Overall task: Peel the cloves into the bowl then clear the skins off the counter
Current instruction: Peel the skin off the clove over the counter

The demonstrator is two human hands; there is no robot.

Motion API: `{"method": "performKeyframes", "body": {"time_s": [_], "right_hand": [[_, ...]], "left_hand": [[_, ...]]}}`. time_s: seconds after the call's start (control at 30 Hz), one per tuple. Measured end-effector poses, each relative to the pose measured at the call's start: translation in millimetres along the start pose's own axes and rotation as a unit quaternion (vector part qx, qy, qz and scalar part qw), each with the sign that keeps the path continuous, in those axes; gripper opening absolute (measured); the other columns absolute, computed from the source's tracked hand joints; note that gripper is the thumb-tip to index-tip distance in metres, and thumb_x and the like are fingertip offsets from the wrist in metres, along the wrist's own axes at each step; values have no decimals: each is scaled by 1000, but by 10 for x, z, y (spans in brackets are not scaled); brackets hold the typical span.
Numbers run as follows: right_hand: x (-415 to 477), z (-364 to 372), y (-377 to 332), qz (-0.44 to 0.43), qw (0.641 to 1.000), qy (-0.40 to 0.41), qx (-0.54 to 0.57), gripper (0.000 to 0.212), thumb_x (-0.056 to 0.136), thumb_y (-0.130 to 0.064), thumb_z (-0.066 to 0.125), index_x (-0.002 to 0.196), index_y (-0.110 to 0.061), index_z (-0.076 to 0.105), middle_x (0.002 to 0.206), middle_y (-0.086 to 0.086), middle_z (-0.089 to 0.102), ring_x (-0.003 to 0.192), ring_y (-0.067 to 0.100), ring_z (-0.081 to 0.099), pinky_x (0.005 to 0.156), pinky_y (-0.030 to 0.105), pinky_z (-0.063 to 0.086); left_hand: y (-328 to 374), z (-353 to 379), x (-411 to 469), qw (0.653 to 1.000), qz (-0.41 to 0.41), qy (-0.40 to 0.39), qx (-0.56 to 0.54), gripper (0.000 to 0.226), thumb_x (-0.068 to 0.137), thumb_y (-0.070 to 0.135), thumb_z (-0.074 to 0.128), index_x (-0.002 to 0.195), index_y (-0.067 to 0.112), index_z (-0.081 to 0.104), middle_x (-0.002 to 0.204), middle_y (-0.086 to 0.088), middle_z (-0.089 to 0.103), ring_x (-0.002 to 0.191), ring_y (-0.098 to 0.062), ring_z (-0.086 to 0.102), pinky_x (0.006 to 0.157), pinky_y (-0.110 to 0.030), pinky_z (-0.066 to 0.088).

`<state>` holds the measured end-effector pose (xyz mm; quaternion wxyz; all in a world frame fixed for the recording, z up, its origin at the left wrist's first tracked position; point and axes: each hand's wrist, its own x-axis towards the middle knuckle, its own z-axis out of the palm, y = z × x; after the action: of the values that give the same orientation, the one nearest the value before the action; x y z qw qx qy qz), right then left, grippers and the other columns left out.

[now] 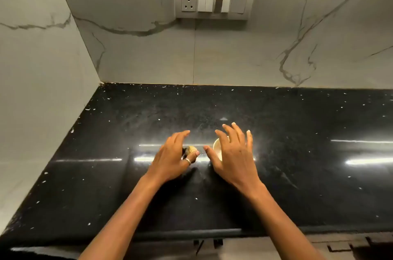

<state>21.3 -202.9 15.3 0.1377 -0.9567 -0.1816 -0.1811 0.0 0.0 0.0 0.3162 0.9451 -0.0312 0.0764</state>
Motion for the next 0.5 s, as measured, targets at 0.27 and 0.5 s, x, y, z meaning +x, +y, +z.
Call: {"method": "performKeyframes", "body": {"time_s": [0.27, 0.5], "right_hand": [[-160, 378, 323, -75, 995, 55, -37, 69, 87, -74, 46, 122, -17, 63, 133, 3, 59, 141, 29, 40, 110, 61, 34], [-102, 410, 370, -127, 987, 91, -31, 61, 90, -73, 47, 106, -18, 67, 114, -2, 65, 121, 22, 54, 97, 45, 44]], "left_hand": [[-374, 243, 158, 995, 93, 24, -37, 70, 77, 66, 70, 133, 27, 54, 117, 17, 62, 102, 0, 60, 93, -34, 51], [-383, 166, 246, 992, 128, 9, -4, 42, 75, 53, 81, 107, 29, 71, 97, 13, 65, 85, -4, 61, 79, -26, 53]]}}
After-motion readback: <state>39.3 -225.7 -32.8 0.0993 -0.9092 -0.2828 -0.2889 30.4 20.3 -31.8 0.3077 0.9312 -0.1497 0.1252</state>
